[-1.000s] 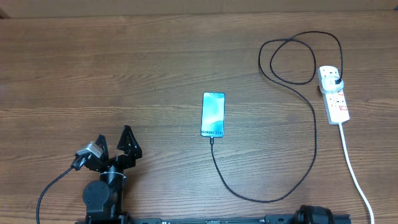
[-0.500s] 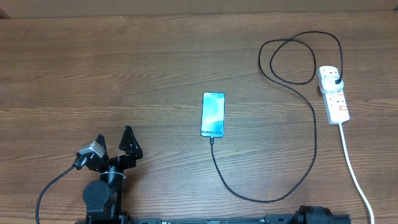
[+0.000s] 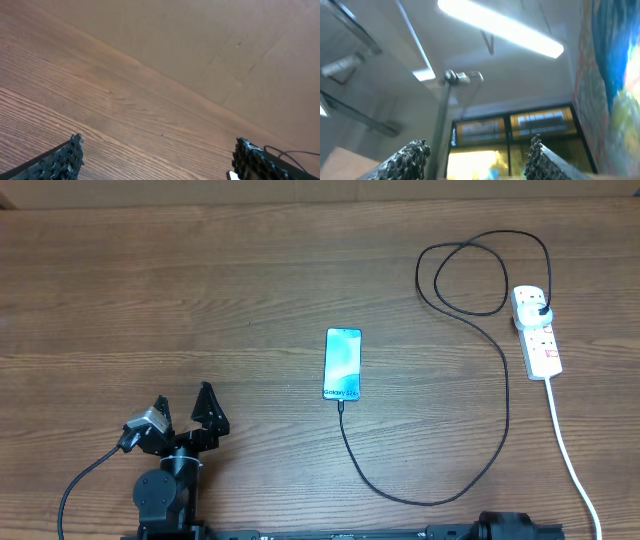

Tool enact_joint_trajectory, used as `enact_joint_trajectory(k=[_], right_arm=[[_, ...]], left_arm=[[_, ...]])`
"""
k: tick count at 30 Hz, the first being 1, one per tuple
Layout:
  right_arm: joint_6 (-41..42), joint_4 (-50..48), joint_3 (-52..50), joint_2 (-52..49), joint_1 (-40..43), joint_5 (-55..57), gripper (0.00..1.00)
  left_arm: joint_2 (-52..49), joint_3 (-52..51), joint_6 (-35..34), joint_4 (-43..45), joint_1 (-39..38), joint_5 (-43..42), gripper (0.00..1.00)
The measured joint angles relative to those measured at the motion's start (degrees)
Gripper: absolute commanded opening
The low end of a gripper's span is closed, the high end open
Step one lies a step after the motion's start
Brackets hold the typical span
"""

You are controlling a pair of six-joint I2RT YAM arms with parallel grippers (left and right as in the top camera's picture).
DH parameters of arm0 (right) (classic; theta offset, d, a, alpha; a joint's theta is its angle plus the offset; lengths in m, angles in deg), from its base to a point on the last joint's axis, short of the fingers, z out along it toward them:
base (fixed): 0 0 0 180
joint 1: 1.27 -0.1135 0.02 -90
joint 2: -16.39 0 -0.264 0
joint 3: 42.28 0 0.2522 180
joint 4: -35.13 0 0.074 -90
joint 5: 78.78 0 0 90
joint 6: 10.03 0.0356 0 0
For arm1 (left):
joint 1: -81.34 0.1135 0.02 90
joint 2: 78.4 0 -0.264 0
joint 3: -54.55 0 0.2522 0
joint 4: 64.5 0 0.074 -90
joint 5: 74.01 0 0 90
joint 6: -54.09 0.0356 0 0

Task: Plug charger to phone and switch on socket

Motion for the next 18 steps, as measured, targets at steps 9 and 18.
enact_joint_trajectory(k=[9,18], right_arm=[[-0.57,0.31,0.85,0.66,0.00,2.43,1.00],[-0.52,-13.16,-12.74,0.66,0.66,3.72,1.00]], left_arm=[[0.00,0.00,0.00,-0.02,0.00,0.00,1.00],[0.00,-0.04,0.00,-0.02,0.00,0.00,1.00]])
